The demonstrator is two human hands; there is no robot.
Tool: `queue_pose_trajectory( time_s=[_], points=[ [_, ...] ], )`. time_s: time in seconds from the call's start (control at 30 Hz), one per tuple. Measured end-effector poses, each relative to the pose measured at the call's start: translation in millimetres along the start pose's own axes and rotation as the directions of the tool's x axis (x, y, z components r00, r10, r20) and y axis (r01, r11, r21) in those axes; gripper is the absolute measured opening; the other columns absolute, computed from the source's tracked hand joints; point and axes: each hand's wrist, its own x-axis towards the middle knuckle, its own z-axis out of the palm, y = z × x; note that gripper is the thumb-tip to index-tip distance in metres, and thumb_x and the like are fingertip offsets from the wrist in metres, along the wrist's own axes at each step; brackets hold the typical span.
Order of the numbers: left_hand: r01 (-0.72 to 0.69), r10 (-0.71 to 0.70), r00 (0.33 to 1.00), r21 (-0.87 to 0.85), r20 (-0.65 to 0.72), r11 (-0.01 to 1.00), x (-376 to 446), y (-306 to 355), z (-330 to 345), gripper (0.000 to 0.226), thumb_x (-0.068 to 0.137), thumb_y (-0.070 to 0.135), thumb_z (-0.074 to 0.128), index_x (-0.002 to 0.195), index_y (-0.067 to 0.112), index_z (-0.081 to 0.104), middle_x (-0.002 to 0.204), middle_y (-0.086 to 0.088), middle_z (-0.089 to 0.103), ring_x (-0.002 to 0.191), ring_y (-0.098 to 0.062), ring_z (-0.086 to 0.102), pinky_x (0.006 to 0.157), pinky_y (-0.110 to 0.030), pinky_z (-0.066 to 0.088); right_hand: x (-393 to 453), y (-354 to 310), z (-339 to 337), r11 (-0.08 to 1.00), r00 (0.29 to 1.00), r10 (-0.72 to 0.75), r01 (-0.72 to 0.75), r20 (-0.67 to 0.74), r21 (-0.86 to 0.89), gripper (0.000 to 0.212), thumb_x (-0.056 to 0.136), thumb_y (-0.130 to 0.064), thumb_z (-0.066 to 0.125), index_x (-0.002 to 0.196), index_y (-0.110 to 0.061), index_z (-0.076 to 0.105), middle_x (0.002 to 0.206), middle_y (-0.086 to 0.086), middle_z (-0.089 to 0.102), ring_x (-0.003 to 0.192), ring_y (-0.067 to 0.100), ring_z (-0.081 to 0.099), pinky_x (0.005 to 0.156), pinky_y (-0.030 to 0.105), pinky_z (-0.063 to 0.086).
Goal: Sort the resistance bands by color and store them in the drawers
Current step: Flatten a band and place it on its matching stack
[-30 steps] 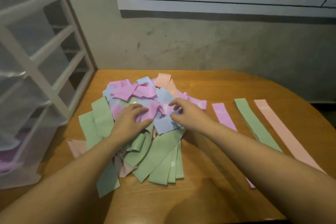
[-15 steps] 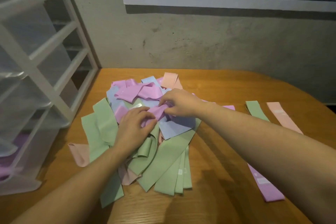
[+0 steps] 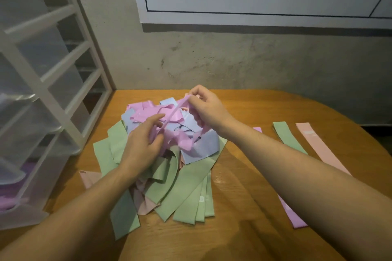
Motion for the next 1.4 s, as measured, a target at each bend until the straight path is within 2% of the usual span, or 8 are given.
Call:
queue_pose_trajectory(
  time_s=[0.33,0.53,0.8,0.97,1.07,1.2,1.3,1.4],
  points=[
    [-0.045,0.040,0.998,0.123,0.037,0.991,-6.3,10.8,-25.4,0.025,0.098,0.017,0.058,0.119,0.018,0.072,0.123,0.013,0.058,0.118,-0.008,0.051,0.101,-0.036,0.046,-39.4,-25.3,-41.8,0.984,0.989,0.146,-0.144,-0.011,0.105,0.023,0.100,-0.011,0.044,0.107,-0.017,0.065,0.048,-0.009,0.036,0.041,0.008,0.026,0.040,0.020,0.020],
    [0.016,-0.012,0.997,-0.052,0.080,0.999,-11.1,31.3,-27.8,0.023,0.102,0.016,0.052,0.113,0.020,0.071,0.112,0.007,0.068,0.101,-0.001,0.061,0.079,-0.014,0.050,-70.4,-25.4,-71.0,0.963,0.962,0.271,-0.271,0.039,-0.010,0.037,0.095,-0.021,0.045,0.068,-0.028,0.070,0.055,-0.006,0.030,0.052,0.016,0.018,0.050,0.026,0.010],
    [0.312,-0.237,0.946,-0.418,0.222,0.853,-10.7,85.0,-6.0,0.025,0.107,0.033,0.040,0.116,0.026,0.063,0.086,-0.007,0.072,0.073,-0.016,0.071,0.056,-0.021,0.051,-105.2,-11.7,-98.1,0.934,0.875,0.358,-0.333,0.327,-0.131,0.016,0.095,-0.025,0.059,0.106,-0.013,0.060,0.098,0.006,0.073,0.077,0.022,0.062,0.073,0.038,0.055],
    [0.367,-0.219,0.923,-0.558,0.316,0.744,-5.9,103.4,7.7,0.016,0.099,0.032,0.054,0.091,0.018,0.052,0.068,0.002,0.035,0.058,-0.017,0.032,0.055,-0.029,0.029,-121.4,5.9,-103.7,0.916,0.801,0.387,-0.392,0.458,-0.087,0.042,0.082,-0.033,0.072,0.120,-0.030,0.055,0.103,0.002,0.059,0.086,0.019,0.051,0.081,0.035,0.046],
    [0.341,-0.156,0.918,-0.524,0.366,0.780,-9.5,117.3,12.5,0.018,0.098,0.023,0.052,0.083,0.025,0.061,0.065,0.006,0.036,0.059,-0.015,0.027,0.052,-0.027,0.025,-123.7,15.0,-95.5,0.908,0.844,0.408,-0.416,0.349,-0.055,0.054,0.082,-0.051,0.069,0.132,-0.037,0.052,0.100,0.006,0.044,0.087,0.023,0.040,0.080,0.034,0.045],
    [0.258,-0.055,0.909,-0.452,0.414,0.854,-19.1,132.9,16.1,0.033,0.084,0.034,0.058,0.117,0.033,0.061,0.066,0.010,0.046,0.058,-0.010,0.037,0.054,-0.021,0.034,-124.5,16.4,-85.3,0.906,0.856,0.403,-0.423,0.322,-0.010,0.066,0.077,-0.076,0.062,0.128,-0.033,0.057,0.107,0.006,0.064,0.097,0.026,0.059,0.097,0.040,0.047],
    [0.106,0.043,0.911,-0.334,0.409,0.936,-23.4,136.3,21.2,0.041,0.083,0.039,0.061,0.123,0.046,0.054,0.077,0.001,0.047,0.066,-0.007,0.045,0.061,-0.022,0.040,-124.4,14.0,-82.2,0.934,0.899,0.342,-0.358,0.276,0.010,0.059,0.087,-0.073,0.054,0.130,-0.033,0.062,0.126,0.001,0.069,0.118,0.020,0.064,0.106,0.045,0.046],
    [-0.015,0.139,0.906,-0.297,0.399,0.955,-26.2,135.8,24.2,0.056,0.081,0.032,0.064,0.132,0.046,0.045,0.082,0.001,0.048,0.070,-0.006,0.049,0.067,-0.017,0.043,-123.9,12.7,-80.4,0.946,0.922,0.291,-0.318,0.255,0.069,0.060,0.090,-0.061,0.058,0.122,-0.012,0.067,0.121,0.017,0.069,0.109,0.023,0.066,0.102,0.046,0.049]
  ],
)
